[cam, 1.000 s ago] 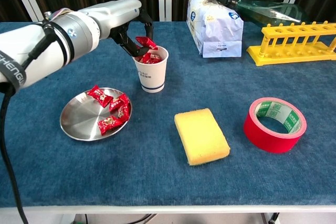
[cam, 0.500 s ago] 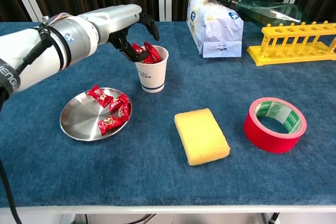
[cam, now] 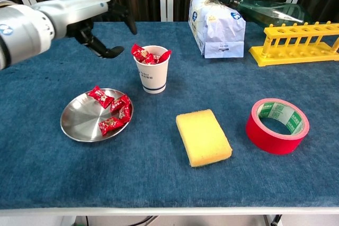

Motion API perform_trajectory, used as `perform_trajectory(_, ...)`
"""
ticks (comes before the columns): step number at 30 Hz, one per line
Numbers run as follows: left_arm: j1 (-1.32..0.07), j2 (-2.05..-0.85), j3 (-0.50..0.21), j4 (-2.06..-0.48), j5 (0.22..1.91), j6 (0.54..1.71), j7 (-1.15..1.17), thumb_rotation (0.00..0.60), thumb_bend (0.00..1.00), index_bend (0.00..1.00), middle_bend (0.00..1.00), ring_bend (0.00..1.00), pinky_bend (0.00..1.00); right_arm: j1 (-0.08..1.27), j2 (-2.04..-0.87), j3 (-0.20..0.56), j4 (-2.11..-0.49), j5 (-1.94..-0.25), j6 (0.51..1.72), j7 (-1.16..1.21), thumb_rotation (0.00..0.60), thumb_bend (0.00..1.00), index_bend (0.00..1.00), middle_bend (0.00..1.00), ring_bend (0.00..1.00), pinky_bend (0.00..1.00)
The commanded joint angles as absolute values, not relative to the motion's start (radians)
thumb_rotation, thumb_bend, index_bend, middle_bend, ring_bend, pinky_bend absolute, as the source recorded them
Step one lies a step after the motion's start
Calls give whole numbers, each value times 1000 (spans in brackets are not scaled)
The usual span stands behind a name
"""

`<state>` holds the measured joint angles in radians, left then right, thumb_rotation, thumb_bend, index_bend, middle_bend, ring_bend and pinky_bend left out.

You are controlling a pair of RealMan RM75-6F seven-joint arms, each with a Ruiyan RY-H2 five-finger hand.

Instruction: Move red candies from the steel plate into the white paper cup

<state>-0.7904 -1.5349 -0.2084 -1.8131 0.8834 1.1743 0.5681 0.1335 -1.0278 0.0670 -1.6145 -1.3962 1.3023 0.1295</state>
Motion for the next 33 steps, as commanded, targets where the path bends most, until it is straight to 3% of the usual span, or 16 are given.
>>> perform_trajectory(1, -737, -1476, -138, -1875, 911, 1191, 558, 600, 364, 366, 193, 24, 99, 134, -1031, 66, -1617, -1395, 1302, 121, 600, 240, 16, 46, 0, 0)
perform_trajectory(5, -701, -1455, -74, -1893, 947, 1183, 542, 600, 346, 414, 194, 24, 99, 133, -1034, 65, -1622, -1395, 1306, 109, 600, 240, 16, 46, 0, 0)
perform_trajectory(15, -635, -1494, 22, -1847, 1052, 1143, 448, 600, 312, 413, 193, 24, 99, 131, -1035, 64, -1623, -1397, 1308, 105, 600, 240, 16, 46, 0, 0)
perform_trajectory(33, -620, -1563, 3, -1766, 1063, 1083, 425, 600, 301, 386, 192, 24, 99, 132, -1033, 66, -1621, -1396, 1307, 114, 600, 240, 16, 46, 0, 0)
